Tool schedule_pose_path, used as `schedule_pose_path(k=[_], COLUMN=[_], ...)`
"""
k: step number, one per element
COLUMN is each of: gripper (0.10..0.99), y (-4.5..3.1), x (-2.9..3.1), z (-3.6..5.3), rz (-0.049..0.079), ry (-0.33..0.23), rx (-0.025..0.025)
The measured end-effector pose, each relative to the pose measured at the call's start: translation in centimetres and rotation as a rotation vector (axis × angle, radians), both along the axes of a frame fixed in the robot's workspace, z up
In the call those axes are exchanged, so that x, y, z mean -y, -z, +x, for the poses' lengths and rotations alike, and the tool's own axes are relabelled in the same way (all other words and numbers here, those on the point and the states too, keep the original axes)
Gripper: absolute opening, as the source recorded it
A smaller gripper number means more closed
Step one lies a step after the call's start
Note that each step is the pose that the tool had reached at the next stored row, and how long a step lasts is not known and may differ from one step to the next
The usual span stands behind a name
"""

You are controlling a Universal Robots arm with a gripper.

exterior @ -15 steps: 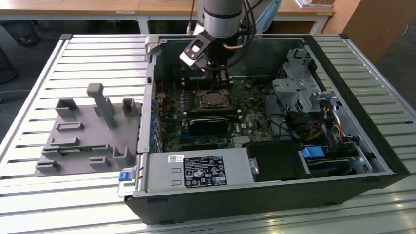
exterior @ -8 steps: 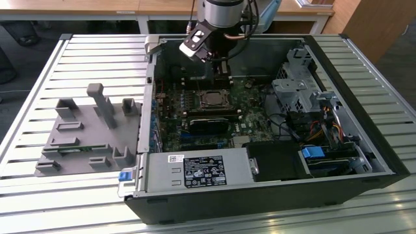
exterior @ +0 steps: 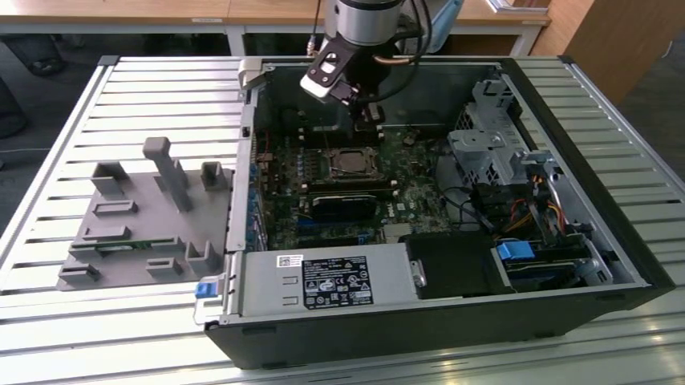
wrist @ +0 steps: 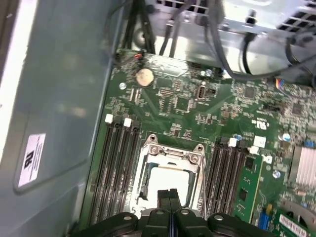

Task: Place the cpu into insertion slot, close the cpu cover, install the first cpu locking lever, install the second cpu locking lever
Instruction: 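Install the first cpu locking lever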

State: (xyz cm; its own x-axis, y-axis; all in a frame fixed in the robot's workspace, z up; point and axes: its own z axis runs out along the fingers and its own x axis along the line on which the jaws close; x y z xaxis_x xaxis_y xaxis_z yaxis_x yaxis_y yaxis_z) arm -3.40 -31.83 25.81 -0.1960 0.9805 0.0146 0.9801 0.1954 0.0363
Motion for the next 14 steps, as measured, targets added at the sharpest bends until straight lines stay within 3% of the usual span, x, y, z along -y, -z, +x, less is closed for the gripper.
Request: schedule_pose_path(k=[14], gripper=[0.106], y=[0.07], x=[0.0], z=[0.0], rz=[-0.004], ry=[-0.255], rx=[-0.0003])
